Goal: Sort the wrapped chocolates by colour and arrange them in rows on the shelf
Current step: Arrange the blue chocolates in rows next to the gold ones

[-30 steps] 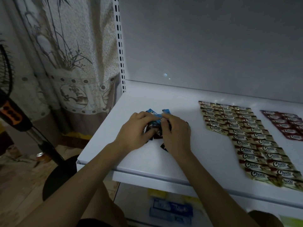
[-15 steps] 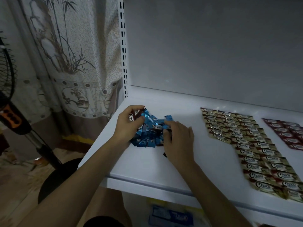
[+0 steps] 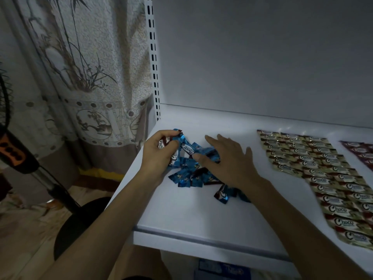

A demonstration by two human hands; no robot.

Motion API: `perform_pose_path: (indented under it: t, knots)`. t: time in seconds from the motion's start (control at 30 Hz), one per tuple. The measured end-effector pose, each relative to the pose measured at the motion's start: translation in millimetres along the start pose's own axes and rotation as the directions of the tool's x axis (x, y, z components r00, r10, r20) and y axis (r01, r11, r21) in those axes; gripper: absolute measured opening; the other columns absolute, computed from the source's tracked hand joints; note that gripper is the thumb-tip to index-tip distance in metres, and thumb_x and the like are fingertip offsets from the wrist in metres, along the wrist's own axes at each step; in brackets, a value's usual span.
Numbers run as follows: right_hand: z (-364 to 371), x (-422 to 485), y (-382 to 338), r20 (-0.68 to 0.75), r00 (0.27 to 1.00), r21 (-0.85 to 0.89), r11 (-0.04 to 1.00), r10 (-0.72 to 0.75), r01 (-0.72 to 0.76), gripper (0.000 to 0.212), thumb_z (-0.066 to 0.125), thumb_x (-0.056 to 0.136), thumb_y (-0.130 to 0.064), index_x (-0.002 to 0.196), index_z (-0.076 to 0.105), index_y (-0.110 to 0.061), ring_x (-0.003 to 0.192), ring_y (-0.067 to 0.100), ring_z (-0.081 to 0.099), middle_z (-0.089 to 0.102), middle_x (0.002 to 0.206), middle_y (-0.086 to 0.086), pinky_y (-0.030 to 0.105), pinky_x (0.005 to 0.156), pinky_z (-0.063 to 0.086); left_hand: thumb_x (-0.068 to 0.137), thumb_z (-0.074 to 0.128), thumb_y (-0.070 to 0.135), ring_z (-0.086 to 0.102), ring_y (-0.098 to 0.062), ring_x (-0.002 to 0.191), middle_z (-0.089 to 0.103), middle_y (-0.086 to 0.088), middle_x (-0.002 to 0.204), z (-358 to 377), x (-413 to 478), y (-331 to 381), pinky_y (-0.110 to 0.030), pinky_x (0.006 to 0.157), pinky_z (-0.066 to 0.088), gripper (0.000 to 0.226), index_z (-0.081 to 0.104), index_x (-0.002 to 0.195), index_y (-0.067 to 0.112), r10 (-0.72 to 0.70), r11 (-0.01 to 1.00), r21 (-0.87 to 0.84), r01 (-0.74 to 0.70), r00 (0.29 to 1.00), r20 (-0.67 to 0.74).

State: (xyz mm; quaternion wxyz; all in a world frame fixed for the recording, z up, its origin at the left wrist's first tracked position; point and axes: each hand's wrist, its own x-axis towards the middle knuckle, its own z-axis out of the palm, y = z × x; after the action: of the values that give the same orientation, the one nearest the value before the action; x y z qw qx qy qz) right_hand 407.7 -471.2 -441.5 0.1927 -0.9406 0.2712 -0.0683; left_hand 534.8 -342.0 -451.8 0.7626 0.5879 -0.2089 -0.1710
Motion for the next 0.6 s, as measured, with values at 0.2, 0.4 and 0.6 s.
perform_pose_path:
  t: [0.2, 0.4, 0.6]
  knots:
    - [19, 15, 5, -0.009, 0.995, -0.094, 0.99, -0.101, 0.1, 0.09, 0.017, 0.065, -0.093, 0.138, 0.038, -0.044, 0.132, 0.022, 0.038, 0.044, 0.143, -0.005, 0.052, 0.108, 0.027, 0.092, 0.057, 0.0, 0.063, -0.024, 0.08, 0.066, -0.008, 0.091, -1, 3, 3, -0.03, 0.06, 0.055, 0.018, 0.064, 0.088, 0.015, -0.098, 0.984, -0.155, 0.092, 0.995, -0.03]
    - [30, 13, -17, -0.086, 0.99, -0.072, 0.992, -0.113, 0.107, 0.079, 0.017, 0.07, -0.085, 0.123, 0.054, -0.039, 0.113, 0.017, 0.051, 0.057, 0.12, -0.011, 0.049, 0.099, 0.038, 0.093, 0.057, 0.002, 0.068, -0.022, 0.076, 0.067, -0.014, 0.096, -1, 0, 10, -0.029, 0.057, 0.058, 0.014, 0.063, 0.092, 0.015, -0.138, 0.963, -0.242, 0.117, 0.988, -0.072]
    - [31, 4, -34, -0.131, 0.991, -0.002, 0.999, -0.036, 0.036, 0.056, 0.038, 0.083, -0.074, 0.119, 0.056, -0.034, 0.114, 0.019, 0.052, 0.06, 0.116, -0.007, 0.052, 0.105, 0.03, 0.093, 0.057, 0.003, 0.069, -0.019, 0.075, 0.064, -0.018, 0.109, -2, -1, 14, -0.03, 0.059, 0.058, 0.012, 0.063, 0.093, 0.014, -0.121, 0.972, -0.214, 0.1, 0.989, -0.085]
